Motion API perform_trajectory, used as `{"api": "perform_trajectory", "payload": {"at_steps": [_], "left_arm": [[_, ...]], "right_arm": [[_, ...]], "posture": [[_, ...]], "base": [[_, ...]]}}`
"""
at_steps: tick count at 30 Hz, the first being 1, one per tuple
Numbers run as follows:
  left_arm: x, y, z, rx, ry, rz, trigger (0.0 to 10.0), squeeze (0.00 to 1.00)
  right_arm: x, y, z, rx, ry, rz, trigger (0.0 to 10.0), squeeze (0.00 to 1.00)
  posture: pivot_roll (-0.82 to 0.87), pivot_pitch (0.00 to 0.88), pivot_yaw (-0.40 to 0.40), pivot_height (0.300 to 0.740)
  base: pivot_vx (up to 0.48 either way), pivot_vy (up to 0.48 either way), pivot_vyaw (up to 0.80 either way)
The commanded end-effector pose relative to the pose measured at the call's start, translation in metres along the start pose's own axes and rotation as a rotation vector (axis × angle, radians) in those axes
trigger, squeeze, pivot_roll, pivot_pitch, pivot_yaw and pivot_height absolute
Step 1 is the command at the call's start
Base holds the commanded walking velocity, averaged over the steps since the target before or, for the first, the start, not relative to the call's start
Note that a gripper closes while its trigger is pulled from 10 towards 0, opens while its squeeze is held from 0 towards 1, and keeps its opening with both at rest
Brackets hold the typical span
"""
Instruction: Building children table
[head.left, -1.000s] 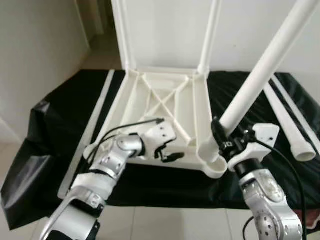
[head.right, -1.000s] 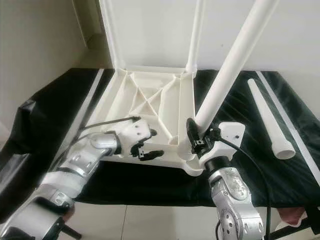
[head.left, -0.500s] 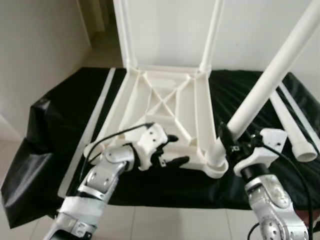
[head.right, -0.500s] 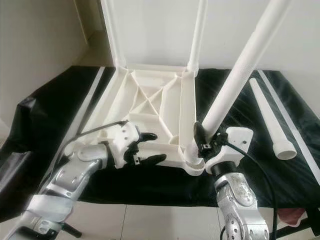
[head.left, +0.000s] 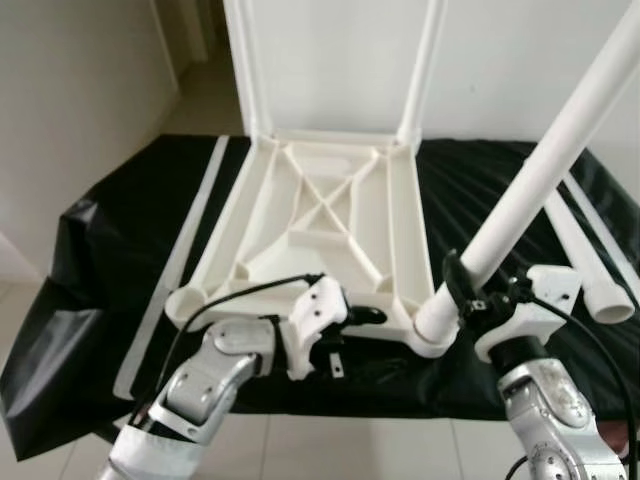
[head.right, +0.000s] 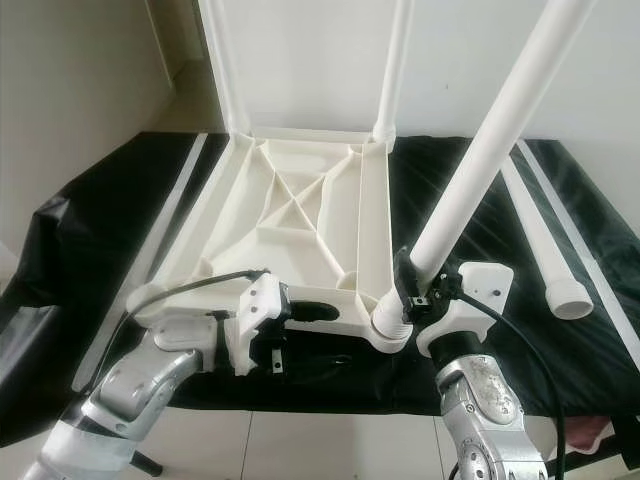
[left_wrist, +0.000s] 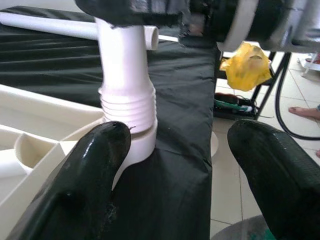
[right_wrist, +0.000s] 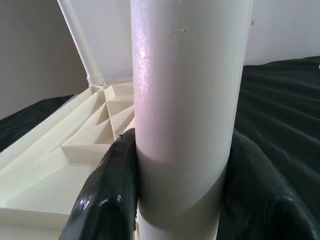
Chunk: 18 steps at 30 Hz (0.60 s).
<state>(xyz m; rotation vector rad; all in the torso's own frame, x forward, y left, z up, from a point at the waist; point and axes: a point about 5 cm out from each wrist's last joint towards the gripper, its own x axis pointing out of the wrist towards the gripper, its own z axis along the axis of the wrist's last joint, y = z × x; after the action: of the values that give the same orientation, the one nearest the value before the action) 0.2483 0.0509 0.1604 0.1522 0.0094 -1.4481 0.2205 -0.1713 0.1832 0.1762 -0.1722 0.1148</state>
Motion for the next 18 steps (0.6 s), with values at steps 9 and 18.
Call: {"api": "perform_trajectory", "payload": {"at_steps": [9, 18], "left_arm": [[-0.003, -0.002, 0.0, -0.023, 0.006, 0.018, 10.0, 0.0], [-0.005, -0.002, 0.002, -0.035, 0.013, 0.039, 10.0, 0.0]], "right_arm": [[0.0, -0.003, -0.012, -0.013, 0.038, 0.004, 10.0, 0.0], [0.002, -0.012, -0.021, -0.057, 0.063, -0.01, 10.0, 0.0]], "posture": [[-0.03, 0.022, 0.0, 0.74], [-0.03, 0.017, -0.005, 0.74]], "base": [[0.0, 0.0, 0.0], [0.0, 0.0, 0.0]]}}
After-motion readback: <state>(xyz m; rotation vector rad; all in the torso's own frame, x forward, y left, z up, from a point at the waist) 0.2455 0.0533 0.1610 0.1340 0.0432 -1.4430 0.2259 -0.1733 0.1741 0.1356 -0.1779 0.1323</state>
